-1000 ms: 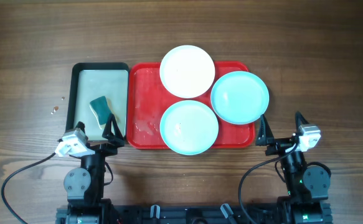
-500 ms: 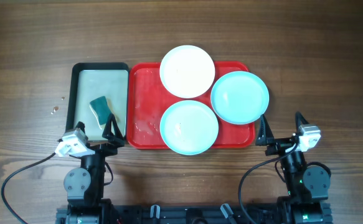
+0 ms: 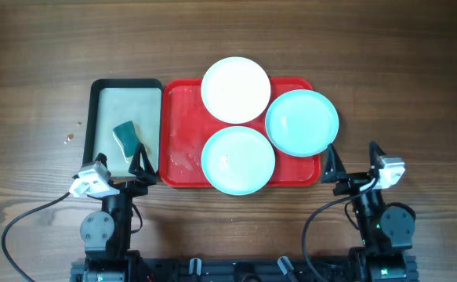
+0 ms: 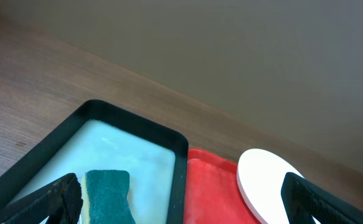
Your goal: Clean dirty plates on tray and stack at the side
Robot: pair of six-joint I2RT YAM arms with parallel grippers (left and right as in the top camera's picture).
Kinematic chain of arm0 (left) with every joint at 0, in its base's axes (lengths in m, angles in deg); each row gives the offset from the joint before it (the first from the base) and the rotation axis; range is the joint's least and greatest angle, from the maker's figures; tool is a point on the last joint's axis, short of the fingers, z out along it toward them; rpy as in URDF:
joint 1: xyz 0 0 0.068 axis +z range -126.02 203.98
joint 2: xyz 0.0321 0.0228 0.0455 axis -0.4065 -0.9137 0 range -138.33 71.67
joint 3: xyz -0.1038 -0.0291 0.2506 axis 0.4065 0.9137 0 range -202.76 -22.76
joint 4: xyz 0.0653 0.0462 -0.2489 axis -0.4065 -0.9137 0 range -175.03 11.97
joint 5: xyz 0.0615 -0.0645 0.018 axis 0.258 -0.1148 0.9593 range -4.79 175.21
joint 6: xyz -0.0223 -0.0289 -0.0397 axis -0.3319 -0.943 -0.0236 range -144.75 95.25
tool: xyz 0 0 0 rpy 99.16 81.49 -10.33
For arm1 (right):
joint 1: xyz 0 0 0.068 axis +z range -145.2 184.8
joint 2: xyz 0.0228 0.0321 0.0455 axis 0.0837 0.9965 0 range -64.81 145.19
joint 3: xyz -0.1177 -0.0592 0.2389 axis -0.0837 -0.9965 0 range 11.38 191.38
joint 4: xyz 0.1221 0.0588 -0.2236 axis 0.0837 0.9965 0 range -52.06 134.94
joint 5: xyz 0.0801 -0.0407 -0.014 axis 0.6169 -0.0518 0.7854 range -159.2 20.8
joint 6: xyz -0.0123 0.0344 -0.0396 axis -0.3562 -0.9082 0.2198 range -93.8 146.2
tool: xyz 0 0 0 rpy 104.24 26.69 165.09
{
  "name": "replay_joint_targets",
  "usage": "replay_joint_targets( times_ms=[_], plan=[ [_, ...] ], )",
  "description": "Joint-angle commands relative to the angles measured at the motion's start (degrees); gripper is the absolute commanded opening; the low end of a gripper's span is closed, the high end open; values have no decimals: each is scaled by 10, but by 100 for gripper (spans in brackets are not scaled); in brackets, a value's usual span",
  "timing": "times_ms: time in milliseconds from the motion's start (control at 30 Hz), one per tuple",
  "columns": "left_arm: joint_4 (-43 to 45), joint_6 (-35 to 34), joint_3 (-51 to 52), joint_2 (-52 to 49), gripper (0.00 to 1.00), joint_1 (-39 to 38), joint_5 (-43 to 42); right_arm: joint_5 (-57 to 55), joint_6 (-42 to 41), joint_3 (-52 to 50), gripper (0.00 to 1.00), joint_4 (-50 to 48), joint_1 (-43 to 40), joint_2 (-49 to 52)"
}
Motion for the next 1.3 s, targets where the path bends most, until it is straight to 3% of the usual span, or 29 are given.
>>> replay_joint_targets(
  times_ms=[0,333,467,600,867,900,967,1067,1133,1200,1267],
  plan=[
    [2,-5,3,6,100,3,-3,8,-90,0,100,-3,2,4],
    [2,-6,-2,5,100,3,-9,43,-85,43,100,41,2,12],
    [-22,-30,-56,3,100,3,-24,46,-73,139,100,71,2,78],
    [-95,-42,-174,-39,100,3,-23,57,-59,304,100,134,2,215],
    [-305,-23,-501,-296,100,3,-11,98,27,646,100,371,2,530],
    [-408,-3,-619,-395,100,3,-11,116,35,727,100,443,2,602],
    [-495,0,-713,-475,100,3,-11,124,32,800,100,502,2,667],
    [-620,-1,-853,-599,100,3,-11,129,24,861,100,512,2,738],
    [-657,-1,-908,-662,100,3,-11,155,8,860,100,500,2,760],
    [-661,-1,-913,-701,100,3,-11,181,20,858,82,498,9,787],
    [-667,-1,-913,-724,100,3,-11,179,48,856,74,502,26,811]
  ],
)
